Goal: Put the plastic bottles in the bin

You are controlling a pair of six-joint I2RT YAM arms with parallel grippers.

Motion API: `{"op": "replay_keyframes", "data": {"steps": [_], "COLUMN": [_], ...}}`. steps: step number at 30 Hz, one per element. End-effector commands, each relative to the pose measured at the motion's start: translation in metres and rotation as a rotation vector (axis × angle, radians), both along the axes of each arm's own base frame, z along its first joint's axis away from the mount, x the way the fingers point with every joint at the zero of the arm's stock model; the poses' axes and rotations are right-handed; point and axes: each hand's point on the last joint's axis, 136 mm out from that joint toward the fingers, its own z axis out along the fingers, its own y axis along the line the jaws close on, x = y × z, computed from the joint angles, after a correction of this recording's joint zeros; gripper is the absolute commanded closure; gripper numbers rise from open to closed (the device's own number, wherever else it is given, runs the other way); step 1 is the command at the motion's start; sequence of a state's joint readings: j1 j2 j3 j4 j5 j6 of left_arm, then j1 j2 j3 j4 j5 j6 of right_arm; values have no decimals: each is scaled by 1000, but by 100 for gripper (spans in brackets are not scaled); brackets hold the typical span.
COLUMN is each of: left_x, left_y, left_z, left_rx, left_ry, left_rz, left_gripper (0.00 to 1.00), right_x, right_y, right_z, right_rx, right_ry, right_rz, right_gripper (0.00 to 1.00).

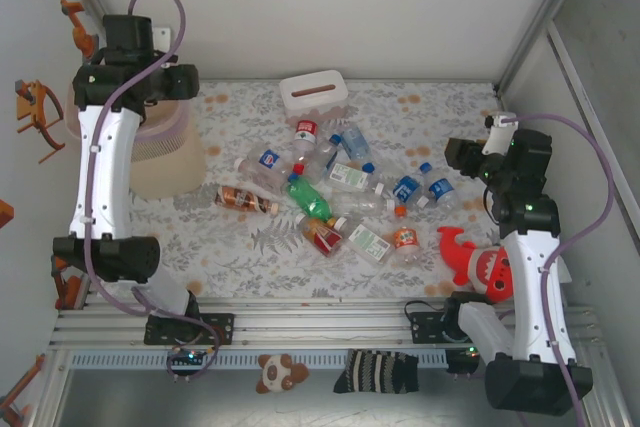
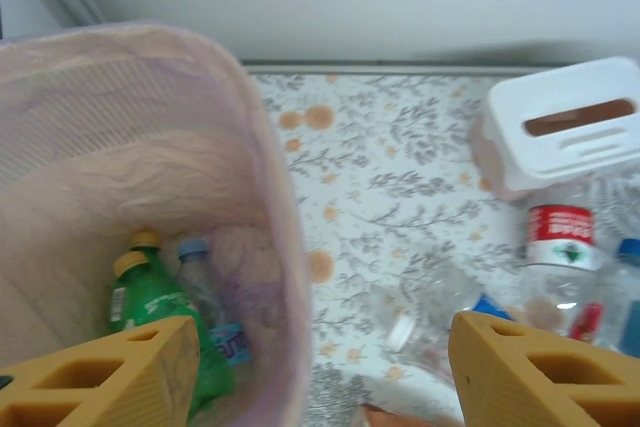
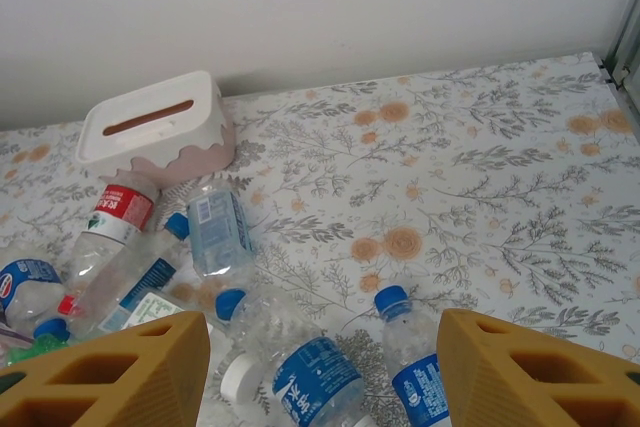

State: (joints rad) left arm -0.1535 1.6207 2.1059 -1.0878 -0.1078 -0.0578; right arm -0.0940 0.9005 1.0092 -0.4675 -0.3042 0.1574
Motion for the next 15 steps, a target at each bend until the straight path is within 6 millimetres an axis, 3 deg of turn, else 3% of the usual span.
{"op": "replay_keyframes", "data": {"steps": [1, 6, 9, 15], "left_x": [-17, -31, -44, -71], "left_y": [-13, -28, -25, -14], "left_z": [-1, -18, -34, -92], "left_rx": [-78, -205, -317, -523], "left_ry": [-1, -43, -80, -25], "left_rz": [32, 90, 184, 411], "left_gripper": [35, 34, 35, 36], "right_x": [-4, -5, -6, -6], "right_y": [6, 7, 7, 9], "right_z": [8, 8, 9, 9], "right_rx": [11, 16, 16, 27], "right_ry": [-19, -24, -25, -24], "right_rz": [23, 27, 30, 35], "right_gripper": [39, 39, 39, 39]}}
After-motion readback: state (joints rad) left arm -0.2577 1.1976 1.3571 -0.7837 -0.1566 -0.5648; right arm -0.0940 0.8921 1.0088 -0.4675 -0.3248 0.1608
